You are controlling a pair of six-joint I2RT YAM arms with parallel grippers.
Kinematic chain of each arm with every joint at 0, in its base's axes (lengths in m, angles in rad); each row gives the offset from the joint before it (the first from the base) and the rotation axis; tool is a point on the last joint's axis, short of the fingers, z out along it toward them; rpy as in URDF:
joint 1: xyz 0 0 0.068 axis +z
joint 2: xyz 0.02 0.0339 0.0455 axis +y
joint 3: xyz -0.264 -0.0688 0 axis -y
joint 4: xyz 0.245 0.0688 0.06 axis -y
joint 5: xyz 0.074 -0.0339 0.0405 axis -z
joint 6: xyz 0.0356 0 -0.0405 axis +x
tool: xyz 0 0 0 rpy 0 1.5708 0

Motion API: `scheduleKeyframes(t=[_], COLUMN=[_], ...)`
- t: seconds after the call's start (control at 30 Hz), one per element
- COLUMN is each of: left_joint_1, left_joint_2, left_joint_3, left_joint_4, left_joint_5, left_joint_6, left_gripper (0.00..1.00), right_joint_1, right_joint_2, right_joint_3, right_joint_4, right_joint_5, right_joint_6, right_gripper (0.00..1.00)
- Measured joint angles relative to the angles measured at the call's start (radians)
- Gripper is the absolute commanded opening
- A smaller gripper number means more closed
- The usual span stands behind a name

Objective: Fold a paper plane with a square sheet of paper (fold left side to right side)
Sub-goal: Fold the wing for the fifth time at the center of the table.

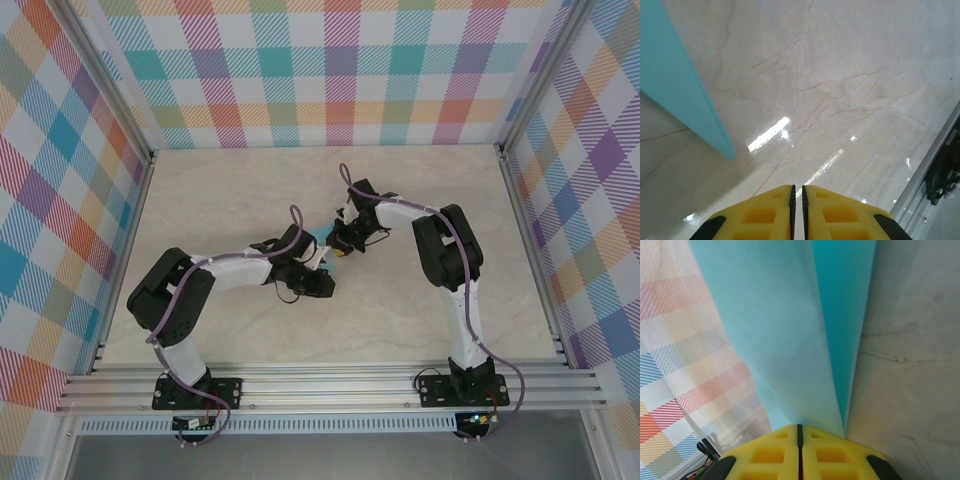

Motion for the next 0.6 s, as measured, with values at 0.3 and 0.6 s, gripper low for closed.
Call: scheduleKeyframes(t=[0.3, 0.6], left_joint_1=[0.084, 0.079], left_joint_2=[0.083, 0.165], left_joint_3=[0.048, 0.07], left_joint_4=[0.09, 0.127], left_joint_5=[-0.001, 0.017], left_joint_6=[-0.055, -0.085], left_gripper=[0.15, 0.16], right_joint_1=[0.0, 0.0], right_joint_2=[0.0, 0.0], right_joint_3=[0.0, 0.0], right_joint_4=[0.001, 0.004], right_joint_5=[-0.002, -0.007], right_joint_6=[0.001, 0.005], right_gripper=[0.06, 0.05])
